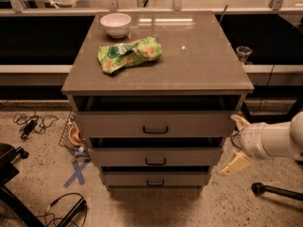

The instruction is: Open middle drawer

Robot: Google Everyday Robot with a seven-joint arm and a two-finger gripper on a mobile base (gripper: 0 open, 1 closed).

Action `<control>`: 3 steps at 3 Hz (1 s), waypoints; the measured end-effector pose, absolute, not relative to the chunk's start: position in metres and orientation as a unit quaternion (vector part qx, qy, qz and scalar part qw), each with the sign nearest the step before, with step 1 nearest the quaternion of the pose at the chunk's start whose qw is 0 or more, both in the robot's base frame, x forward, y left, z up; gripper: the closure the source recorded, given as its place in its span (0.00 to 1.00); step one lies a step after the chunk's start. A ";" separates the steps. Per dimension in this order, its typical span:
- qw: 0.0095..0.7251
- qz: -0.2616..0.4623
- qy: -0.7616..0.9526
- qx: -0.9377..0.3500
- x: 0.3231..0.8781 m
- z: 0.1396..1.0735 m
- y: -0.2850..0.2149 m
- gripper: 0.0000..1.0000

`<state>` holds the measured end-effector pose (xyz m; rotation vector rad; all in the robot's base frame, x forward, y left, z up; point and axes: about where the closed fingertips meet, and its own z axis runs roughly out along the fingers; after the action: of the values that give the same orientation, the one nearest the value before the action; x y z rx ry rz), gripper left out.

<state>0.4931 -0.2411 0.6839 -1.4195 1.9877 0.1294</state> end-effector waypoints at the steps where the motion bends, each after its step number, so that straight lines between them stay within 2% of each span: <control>1: 0.338 0.054 0.763 -0.548 0.490 0.682 -0.238 0.00; 3: 0.376 0.056 0.738 -0.557 0.485 0.584 -0.188 0.00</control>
Offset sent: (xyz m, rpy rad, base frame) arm -0.0254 0.0442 -0.0936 0.0870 -0.0286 -0.0030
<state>0.4846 -0.1882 0.5836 -1.4251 1.8888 0.1442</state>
